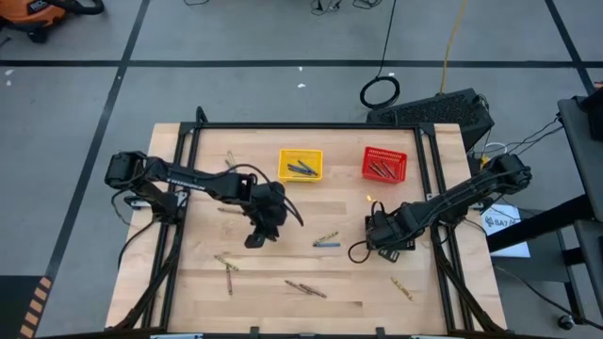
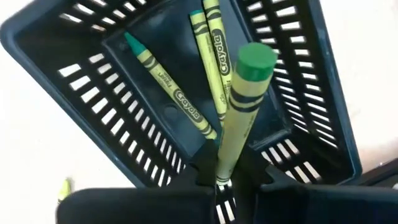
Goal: Sort crayons
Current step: Put the green crayon into the black bin, then put the brown crayon into the red bin
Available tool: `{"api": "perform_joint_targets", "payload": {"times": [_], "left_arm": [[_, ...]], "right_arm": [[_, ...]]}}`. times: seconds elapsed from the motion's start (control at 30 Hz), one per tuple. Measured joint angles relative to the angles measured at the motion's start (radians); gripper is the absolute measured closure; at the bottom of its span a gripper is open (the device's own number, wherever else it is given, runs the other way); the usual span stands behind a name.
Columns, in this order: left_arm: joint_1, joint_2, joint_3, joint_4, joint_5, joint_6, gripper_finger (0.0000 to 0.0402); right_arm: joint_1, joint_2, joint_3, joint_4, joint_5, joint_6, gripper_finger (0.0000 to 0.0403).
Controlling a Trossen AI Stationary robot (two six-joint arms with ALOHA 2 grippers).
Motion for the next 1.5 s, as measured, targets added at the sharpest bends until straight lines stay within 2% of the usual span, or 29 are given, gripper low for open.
{"api": "perform_joint_targets", "payload": {"times": [0.27,0.73,1.03,1.23,1.5], "left_arm": [[-0.023,0.0,0.0,-0.047,-0.023,-0.006,0.0324],[-0.025,0.0,0.0,-0.127,-0.025,-0.007,0.0324],[-0.028,0.0,0.0,-0.18,-0.028,-0.007,0.0324],[-0.075,-0.014,0.0,-0.217,-0.117,-0.006,0.0324],[-0.13,-0.085,0.0,-0.374,-0.279,-0.089,0.0324]], "right_arm": [[0.0,0.0,0.0,0.001,-0.022,-0.026,0.0393],[0.0,0.0,0.0,0.0,-0.022,-0.055,0.0317],[-0.001,0.0,0.0,0.037,-0.018,-0.06,0.0308],[-0.001,0.0,0.0,0.146,-0.021,-0.099,0.0309],[-0.002,0.001,0.057,0.106,-0.014,-0.126,0.0309]]}}
